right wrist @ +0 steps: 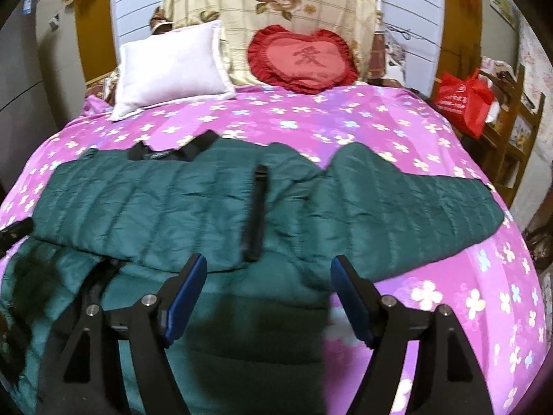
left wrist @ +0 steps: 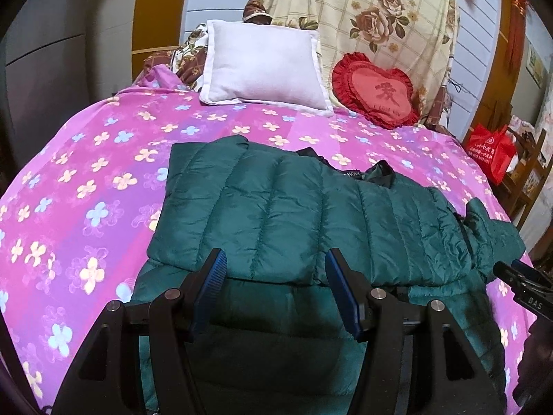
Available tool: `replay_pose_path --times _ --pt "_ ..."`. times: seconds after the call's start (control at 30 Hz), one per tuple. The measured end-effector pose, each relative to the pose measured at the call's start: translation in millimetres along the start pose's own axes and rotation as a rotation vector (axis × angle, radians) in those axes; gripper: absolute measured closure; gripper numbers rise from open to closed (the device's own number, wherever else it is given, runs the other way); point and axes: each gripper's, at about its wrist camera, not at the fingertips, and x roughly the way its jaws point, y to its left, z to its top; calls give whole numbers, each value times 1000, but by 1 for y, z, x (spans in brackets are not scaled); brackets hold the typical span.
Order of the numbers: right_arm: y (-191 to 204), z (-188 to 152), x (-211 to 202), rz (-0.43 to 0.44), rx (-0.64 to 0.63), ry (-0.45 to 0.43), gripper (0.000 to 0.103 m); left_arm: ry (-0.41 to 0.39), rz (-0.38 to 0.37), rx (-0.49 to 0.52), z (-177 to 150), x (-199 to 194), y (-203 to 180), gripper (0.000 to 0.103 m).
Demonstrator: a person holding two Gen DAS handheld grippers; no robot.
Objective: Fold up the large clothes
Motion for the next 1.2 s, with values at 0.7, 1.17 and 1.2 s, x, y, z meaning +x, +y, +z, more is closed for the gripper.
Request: replay_pose_path --times 0.7,1.17,1.2 --pt "-242 9 70 -308 391 37 21 28 -11 3 -5 9 -3 62" --pt "-347 8 120 -347 657 5 36 36 9 8 -6 18 1 62" --pt "-346 10 120 -340 649 -4 51 39 15 10 -6 19 2 62"
